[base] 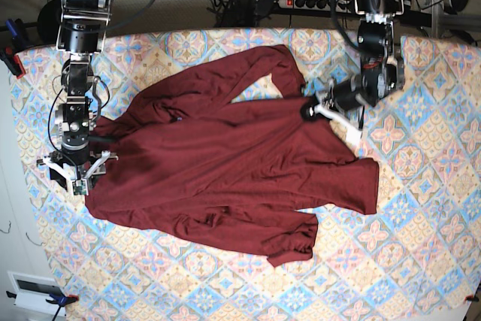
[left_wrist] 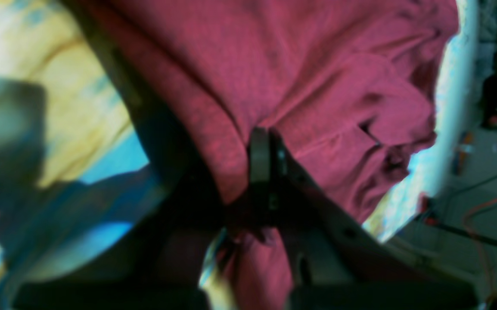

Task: Layout the t-shirt on the table in an organized manner, then fold the t-shirt properly
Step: 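Release and move the left gripper to grasp the shirt's shoulder edge, then pull the grasped shoulder edge away from the right gripper with the left gripper, then pull both grippers apart to stretch the shirt across the table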

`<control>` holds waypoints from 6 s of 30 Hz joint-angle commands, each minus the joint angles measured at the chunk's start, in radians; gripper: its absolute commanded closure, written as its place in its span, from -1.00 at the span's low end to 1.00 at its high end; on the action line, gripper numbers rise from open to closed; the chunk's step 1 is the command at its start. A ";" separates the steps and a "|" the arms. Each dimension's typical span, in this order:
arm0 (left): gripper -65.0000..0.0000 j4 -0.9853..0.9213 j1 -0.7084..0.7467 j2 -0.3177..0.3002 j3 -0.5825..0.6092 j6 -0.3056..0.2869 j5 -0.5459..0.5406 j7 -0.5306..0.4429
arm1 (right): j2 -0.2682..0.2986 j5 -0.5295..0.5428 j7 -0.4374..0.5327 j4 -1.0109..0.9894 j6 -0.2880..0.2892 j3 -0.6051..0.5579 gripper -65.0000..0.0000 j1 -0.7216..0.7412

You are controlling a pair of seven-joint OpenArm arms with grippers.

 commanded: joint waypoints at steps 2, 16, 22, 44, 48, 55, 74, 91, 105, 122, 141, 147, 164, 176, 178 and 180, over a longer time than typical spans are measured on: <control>1.00 0.060 0.040 -0.028 -0.014 -0.003 -0.016 -0.005 | 0.016 -0.002 0.022 0.020 -0.009 0.003 -0.01 0.002; 1.00 0.089 0.184 -0.076 -0.206 -0.005 -0.021 0.001 | 0.018 -0.002 -0.088 0.284 0.189 -0.203 -0.01 -0.118; 0.73 0.094 0.178 -0.077 -0.206 -0.005 -0.022 0.003 | 0.016 0.005 -0.219 0.353 0.418 -0.247 -0.01 -0.132; 0.05 0.189 0.200 -0.097 -0.212 -0.005 -0.022 0.098 | 0.027 0.048 -0.193 -0.523 0.516 -0.267 0.85 0.261; 0.05 0.189 0.201 -0.097 -0.212 -0.005 -0.022 0.096 | 0.059 0.048 -0.154 -0.615 0.468 -0.266 0.85 0.302; 0.05 0.189 0.198 -0.096 -0.212 -0.005 -0.021 0.095 | 0.125 0.045 -0.119 -0.637 0.381 -0.160 0.85 0.304; 0.03 0.161 -0.008 0.018 -0.034 -0.005 0.055 0.093 | 0.118 -0.213 -0.174 -0.335 0.381 0.081 0.85 0.166; 0.54 -0.064 -0.169 0.085 0.253 -0.011 0.240 0.035 | 0.073 -0.211 -0.216 -0.069 0.381 0.087 0.85 0.042; 1.00 -0.057 -0.048 -0.192 0.062 -0.011 0.230 0.031 | 0.073 -0.211 -0.220 -0.069 0.385 0.083 0.85 0.040; 1.00 0.166 0.206 -0.328 0.006 -0.011 0.228 0.032 | 0.075 -0.209 -0.283 -0.034 0.385 0.089 0.82 0.006; 1.00 0.164 0.190 -0.301 -0.080 -0.011 0.228 0.032 | 0.079 0.406 -0.556 0.173 0.385 0.270 -0.02 -0.072; 1.00 0.166 0.190 -0.301 -0.100 -0.011 0.228 0.034 | 0.078 0.484 -0.595 0.170 0.385 0.281 -0.02 -0.072; 1.00 0.167 0.189 -0.301 -0.099 -0.011 0.228 0.032 | 0.078 0.484 -0.526 -0.062 0.385 0.285 0.47 -0.073; 1.00 0.167 0.126 -0.219 -0.086 -0.011 0.230 0.035 | 0.081 0.346 -0.526 -0.092 0.387 0.567 1.00 -0.080; 1.00 0.167 0.111 -0.199 -0.070 -0.011 0.231 0.037 | 0.115 0.346 -0.524 -0.092 0.387 0.584 1.00 -0.090; 1.00 0.167 0.111 -0.192 -0.045 -0.011 0.231 0.037 | 0.132 0.346 -0.523 -0.094 0.387 0.592 1.00 -0.096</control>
